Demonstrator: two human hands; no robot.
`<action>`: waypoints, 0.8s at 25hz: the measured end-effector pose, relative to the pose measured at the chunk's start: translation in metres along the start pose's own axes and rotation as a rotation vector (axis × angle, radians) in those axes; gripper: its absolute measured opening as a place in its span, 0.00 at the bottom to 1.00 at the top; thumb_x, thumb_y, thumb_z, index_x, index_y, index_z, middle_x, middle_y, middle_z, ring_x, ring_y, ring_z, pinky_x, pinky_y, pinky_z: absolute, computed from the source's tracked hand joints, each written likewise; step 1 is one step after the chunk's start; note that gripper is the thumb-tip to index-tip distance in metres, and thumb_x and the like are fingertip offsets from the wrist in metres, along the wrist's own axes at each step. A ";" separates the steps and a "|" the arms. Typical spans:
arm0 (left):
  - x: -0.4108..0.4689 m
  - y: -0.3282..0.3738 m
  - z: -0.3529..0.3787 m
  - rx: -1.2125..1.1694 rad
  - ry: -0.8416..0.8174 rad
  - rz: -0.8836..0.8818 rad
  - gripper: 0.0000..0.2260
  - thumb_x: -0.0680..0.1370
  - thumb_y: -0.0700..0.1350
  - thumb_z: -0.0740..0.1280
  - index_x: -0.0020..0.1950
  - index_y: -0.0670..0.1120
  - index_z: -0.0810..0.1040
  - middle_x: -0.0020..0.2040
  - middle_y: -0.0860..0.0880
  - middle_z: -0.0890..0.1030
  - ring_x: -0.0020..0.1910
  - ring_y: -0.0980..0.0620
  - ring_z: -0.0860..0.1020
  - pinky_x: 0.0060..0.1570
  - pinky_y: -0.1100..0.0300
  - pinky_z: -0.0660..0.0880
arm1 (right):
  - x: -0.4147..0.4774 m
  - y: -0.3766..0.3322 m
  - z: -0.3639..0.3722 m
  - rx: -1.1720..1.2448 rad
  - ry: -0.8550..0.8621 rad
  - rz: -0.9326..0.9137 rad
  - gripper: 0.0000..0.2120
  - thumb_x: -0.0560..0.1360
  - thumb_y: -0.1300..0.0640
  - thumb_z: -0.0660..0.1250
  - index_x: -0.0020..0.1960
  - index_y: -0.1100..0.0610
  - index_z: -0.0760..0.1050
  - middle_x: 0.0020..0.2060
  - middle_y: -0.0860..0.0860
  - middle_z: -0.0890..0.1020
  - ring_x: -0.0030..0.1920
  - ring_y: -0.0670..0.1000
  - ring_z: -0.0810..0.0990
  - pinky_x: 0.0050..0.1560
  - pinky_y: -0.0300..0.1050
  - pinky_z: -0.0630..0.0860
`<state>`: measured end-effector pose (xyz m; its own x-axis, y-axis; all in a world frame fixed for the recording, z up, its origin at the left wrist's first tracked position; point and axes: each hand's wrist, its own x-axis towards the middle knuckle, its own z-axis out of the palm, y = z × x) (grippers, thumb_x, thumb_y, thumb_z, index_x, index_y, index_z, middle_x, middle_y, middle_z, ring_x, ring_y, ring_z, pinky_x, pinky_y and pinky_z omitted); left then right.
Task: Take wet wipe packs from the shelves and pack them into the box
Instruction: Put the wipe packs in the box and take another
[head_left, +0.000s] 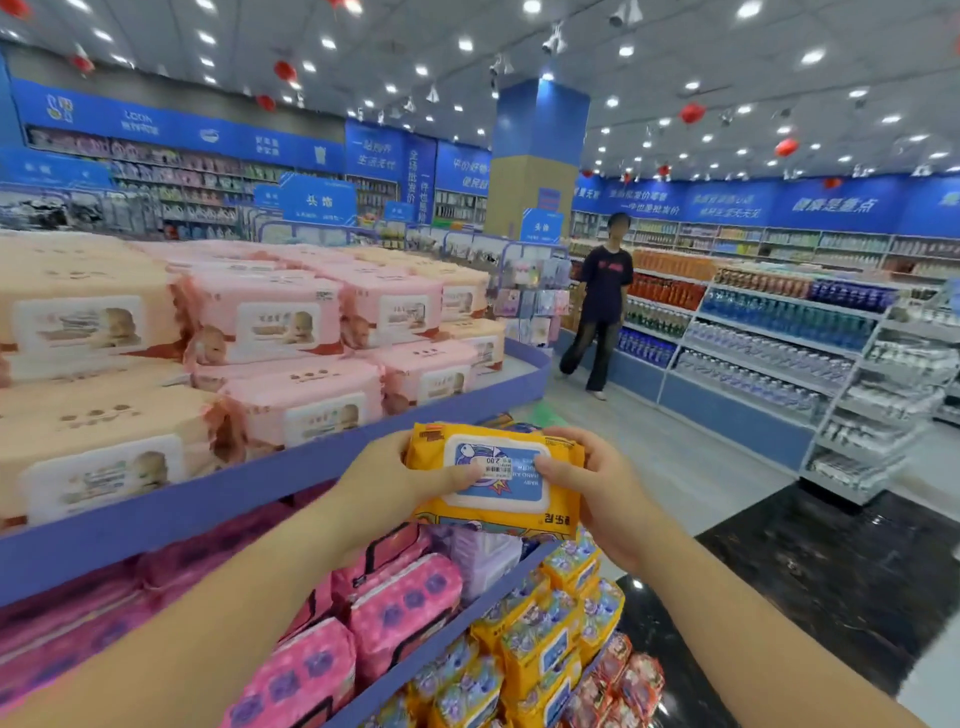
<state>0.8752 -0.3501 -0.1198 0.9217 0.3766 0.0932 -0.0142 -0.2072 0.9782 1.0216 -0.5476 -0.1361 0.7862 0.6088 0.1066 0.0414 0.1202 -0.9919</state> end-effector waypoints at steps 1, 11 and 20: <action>0.017 -0.013 0.021 0.001 0.011 -0.018 0.15 0.72 0.48 0.79 0.56 0.47 0.83 0.48 0.54 0.88 0.46 0.53 0.87 0.48 0.57 0.83 | 0.013 0.018 -0.023 0.038 0.001 0.027 0.33 0.66 0.56 0.81 0.67 0.56 0.72 0.58 0.61 0.84 0.52 0.64 0.85 0.51 0.65 0.82; 0.148 -0.120 0.179 -0.051 0.243 -0.237 0.16 0.69 0.48 0.81 0.53 0.49 0.82 0.45 0.58 0.87 0.42 0.59 0.86 0.40 0.65 0.79 | 0.144 0.148 -0.195 0.095 -0.204 0.355 0.39 0.60 0.52 0.83 0.66 0.65 0.74 0.58 0.65 0.83 0.57 0.68 0.83 0.60 0.74 0.74; 0.059 -0.181 0.190 -0.143 0.384 -0.471 0.21 0.73 0.51 0.78 0.64 0.51 0.79 0.58 0.53 0.86 0.57 0.51 0.84 0.59 0.48 0.80 | 0.135 0.213 -0.175 -0.067 -0.550 0.470 0.36 0.58 0.40 0.84 0.57 0.59 0.80 0.56 0.62 0.85 0.58 0.68 0.82 0.60 0.75 0.74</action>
<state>1.0061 -0.4619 -0.3268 0.6368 0.7013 -0.3204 0.2836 0.1734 0.9431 1.2443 -0.5775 -0.3447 0.3070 0.8927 -0.3300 -0.1726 -0.2888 -0.9417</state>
